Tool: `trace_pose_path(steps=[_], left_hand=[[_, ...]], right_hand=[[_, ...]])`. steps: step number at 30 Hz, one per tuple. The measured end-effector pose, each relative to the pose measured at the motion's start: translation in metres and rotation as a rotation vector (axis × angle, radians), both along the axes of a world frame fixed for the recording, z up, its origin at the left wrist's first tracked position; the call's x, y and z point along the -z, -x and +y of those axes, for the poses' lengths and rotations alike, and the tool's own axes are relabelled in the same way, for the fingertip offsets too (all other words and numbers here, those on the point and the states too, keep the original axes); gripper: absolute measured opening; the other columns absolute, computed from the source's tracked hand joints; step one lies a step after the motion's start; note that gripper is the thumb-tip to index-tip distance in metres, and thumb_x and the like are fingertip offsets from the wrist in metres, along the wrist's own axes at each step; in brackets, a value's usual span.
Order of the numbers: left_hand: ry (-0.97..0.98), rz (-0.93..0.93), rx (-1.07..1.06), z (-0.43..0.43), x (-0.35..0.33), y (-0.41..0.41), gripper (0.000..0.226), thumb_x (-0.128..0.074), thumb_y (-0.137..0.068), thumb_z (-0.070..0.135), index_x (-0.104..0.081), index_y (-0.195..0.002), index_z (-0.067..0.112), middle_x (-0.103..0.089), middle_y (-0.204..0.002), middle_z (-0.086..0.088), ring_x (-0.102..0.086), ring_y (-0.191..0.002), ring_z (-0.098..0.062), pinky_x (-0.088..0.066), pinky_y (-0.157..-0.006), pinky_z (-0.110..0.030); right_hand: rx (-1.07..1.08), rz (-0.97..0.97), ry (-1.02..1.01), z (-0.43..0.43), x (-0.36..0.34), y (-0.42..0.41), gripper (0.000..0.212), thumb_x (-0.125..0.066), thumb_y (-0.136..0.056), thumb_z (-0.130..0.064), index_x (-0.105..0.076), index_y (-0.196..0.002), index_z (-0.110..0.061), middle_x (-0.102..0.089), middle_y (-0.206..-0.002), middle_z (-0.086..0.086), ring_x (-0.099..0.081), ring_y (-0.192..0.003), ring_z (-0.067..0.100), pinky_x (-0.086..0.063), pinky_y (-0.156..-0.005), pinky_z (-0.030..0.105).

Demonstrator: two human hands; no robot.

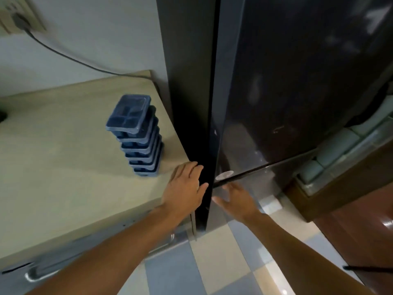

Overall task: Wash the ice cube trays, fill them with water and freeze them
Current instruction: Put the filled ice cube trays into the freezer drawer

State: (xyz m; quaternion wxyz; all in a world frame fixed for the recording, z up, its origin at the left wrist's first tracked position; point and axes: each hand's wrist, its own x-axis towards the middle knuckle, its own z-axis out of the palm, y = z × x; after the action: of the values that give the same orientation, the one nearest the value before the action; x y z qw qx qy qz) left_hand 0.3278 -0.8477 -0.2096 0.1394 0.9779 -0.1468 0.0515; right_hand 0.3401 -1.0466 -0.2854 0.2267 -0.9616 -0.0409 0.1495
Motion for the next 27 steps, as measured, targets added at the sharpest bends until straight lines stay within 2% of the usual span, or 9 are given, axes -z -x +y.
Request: trace_pose_path(steps=[2,4,7,12,16,19,21,23,27], left_hand=[[-0.269,-0.067,-0.024,-0.006,0.027,-0.008,0.057,-0.046,-0.100,0.048,-0.045,-0.146,0.014,-0.039,-0.156,-0.009,-0.029,-0.146,-0.029,-0.024,-0.121,-0.046],[-0.373,-0.242,-0.027,-0.007,0.046,-0.008,0.049,-0.051,-0.097,0.048,-0.060,-0.130,0.012,-0.054,-0.143,-0.011,-0.039,-0.140,-0.031,-0.033,-0.115,-0.050],[-0.328,-0.498,-0.018,-0.008,0.064,-0.014,0.037,-0.058,-0.095,0.041,-0.069,-0.110,0.009,-0.069,-0.117,-0.012,-0.057,-0.124,-0.033,-0.047,-0.103,-0.050],[-0.362,-0.729,-0.015,-0.009,0.072,-0.016,0.019,-0.060,-0.094,0.033,-0.067,-0.095,0.016,-0.070,-0.096,-0.005,-0.067,-0.096,-0.026,-0.053,-0.079,-0.038],[-0.388,-0.811,-0.047,-0.010,0.073,-0.011,0.012,-0.060,-0.091,0.031,-0.062,-0.086,0.021,-0.065,-0.085,0.000,-0.063,-0.073,-0.020,-0.035,-0.057,-0.030],[-0.377,-0.804,-0.069,-0.013,0.069,-0.008,0.014,-0.060,-0.093,0.033,-0.061,-0.085,0.021,-0.064,-0.086,0.000,-0.063,-0.075,-0.020,-0.032,-0.058,-0.030],[-0.357,-0.778,-0.101,-0.015,0.066,-0.005,0.013,-0.060,-0.093,0.033,-0.061,-0.086,0.021,-0.064,-0.088,0.001,-0.064,-0.078,-0.021,-0.033,-0.060,-0.031],[-0.329,-0.746,-0.106,-0.019,0.065,-0.002,0.013,-0.057,-0.094,0.032,-0.062,-0.089,0.021,-0.064,-0.091,0.000,-0.064,-0.082,-0.021,-0.034,-0.062,-0.032],[-0.249,-0.758,-0.162,-0.027,0.070,-0.001,0.019,-0.052,-0.096,0.030,-0.062,-0.086,0.018,-0.063,-0.087,-0.002,-0.062,-0.076,-0.022,-0.040,-0.063,-0.033]], right_hand=[[-0.064,-0.142,0.161,-0.006,0.032,-0.011,0.073,-0.058,-0.094,-0.062,-0.048,-0.147,-0.013,-0.044,-0.152,0.009,-0.034,-0.144,0.030,-0.035,-0.114,0.040],[-0.076,-0.341,0.195,-0.011,0.060,-0.017,0.069,-0.061,-0.092,-0.060,-0.056,-0.139,-0.010,-0.052,-0.142,0.012,-0.042,-0.139,0.035,-0.040,-0.111,0.045],[-0.070,-0.543,0.172,-0.016,0.092,-0.023,0.069,-0.064,-0.091,-0.058,-0.057,-0.138,-0.009,-0.056,-0.139,0.013,-0.044,-0.140,0.038,-0.041,-0.111,0.049],[-0.006,-0.663,0.134,-0.011,0.111,-0.026,0.073,-0.055,-0.091,-0.069,-0.056,-0.137,-0.012,-0.054,-0.138,0.006,-0.041,-0.138,0.029,-0.046,-0.103,0.048],[-0.008,-0.676,0.137,-0.015,0.108,-0.019,0.074,-0.049,-0.092,-0.072,-0.053,-0.138,-0.014,-0.052,-0.138,0.003,-0.039,-0.138,0.025,-0.047,-0.101,0.048],[0.015,-0.728,0.110,-0.031,0.103,0.008,0.067,-0.048,-0.092,-0.073,-0.062,-0.120,-0.014,-0.060,-0.120,0.002,-0.050,-0.122,0.024,-0.049,-0.094,0.044],[0.064,-0.747,0.050,-0.049,0.093,0.031,0.065,-0.042,-0.090,-0.079,-0.065,-0.089,-0.018,-0.061,-0.095,-0.003,-0.058,-0.098,0.021,-0.049,-0.076,0.040],[0.151,-0.779,0.077,-0.070,0.075,0.050,0.070,-0.035,-0.086,-0.086,-0.051,-0.061,-0.022,-0.051,-0.067,-0.008,-0.054,-0.067,0.018,-0.038,-0.056,0.035],[0.229,-0.883,0.209,-0.105,0.036,0.064,0.071,-0.038,-0.088,-0.082,-0.052,-0.059,-0.019,-0.053,-0.058,-0.004,-0.054,-0.059,0.022,-0.042,-0.056,0.035]])
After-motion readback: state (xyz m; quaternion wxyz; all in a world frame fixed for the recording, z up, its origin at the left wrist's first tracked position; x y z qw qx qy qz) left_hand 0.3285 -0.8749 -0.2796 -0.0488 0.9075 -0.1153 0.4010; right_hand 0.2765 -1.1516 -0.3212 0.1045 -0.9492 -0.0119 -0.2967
